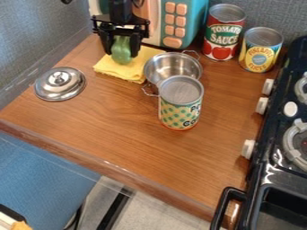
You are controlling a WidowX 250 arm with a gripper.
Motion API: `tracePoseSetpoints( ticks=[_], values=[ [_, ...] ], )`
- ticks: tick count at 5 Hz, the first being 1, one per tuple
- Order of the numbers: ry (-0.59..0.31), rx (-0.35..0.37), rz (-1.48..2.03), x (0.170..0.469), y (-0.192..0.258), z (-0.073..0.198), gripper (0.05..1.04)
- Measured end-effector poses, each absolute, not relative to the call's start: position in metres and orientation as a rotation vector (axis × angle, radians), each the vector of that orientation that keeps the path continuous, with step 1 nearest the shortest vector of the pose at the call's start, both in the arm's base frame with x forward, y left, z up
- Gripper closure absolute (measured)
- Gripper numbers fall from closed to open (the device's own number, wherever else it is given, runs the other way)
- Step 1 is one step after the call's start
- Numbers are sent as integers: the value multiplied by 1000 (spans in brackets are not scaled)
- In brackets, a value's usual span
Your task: Put the green pepper on top of the yellow cloth
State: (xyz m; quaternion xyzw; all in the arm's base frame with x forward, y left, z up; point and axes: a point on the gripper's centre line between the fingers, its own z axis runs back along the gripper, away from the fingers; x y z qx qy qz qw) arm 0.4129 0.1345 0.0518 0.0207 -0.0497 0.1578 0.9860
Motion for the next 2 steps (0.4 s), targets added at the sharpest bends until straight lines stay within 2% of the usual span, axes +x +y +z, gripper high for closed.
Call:
tracePoseSetpoints(
  ticks=[1, 2],
  values=[
    [-87, 43, 302, 411, 131, 47, 297],
    [-75, 44, 304, 407, 131, 45, 234]
  ],
)
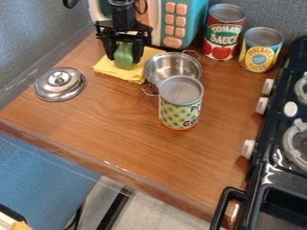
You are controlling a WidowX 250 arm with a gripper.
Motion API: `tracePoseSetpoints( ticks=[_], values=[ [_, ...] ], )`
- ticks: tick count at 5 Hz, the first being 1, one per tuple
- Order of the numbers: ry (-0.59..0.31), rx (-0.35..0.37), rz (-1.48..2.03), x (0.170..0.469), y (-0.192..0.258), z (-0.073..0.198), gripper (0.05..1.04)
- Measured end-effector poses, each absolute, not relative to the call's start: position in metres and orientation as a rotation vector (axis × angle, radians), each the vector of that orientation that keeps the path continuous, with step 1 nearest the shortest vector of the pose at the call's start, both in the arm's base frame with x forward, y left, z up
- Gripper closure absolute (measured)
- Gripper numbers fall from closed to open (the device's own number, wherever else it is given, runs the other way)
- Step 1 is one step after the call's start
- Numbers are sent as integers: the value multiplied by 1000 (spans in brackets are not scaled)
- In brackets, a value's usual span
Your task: Put the green pepper on top of the yellow cloth
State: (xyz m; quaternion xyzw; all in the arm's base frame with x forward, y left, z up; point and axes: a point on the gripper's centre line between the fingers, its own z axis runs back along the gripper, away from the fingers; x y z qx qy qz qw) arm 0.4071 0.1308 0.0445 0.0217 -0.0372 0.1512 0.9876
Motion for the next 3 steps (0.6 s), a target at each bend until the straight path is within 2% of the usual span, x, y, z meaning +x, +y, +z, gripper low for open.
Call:
tracePoseSetpoints(
  ticks=[1, 3],
  values=[
    [-62, 23, 286, 405, 128, 47, 70],
    [-178, -2, 254, 406, 130, 102, 80]
  ],
)
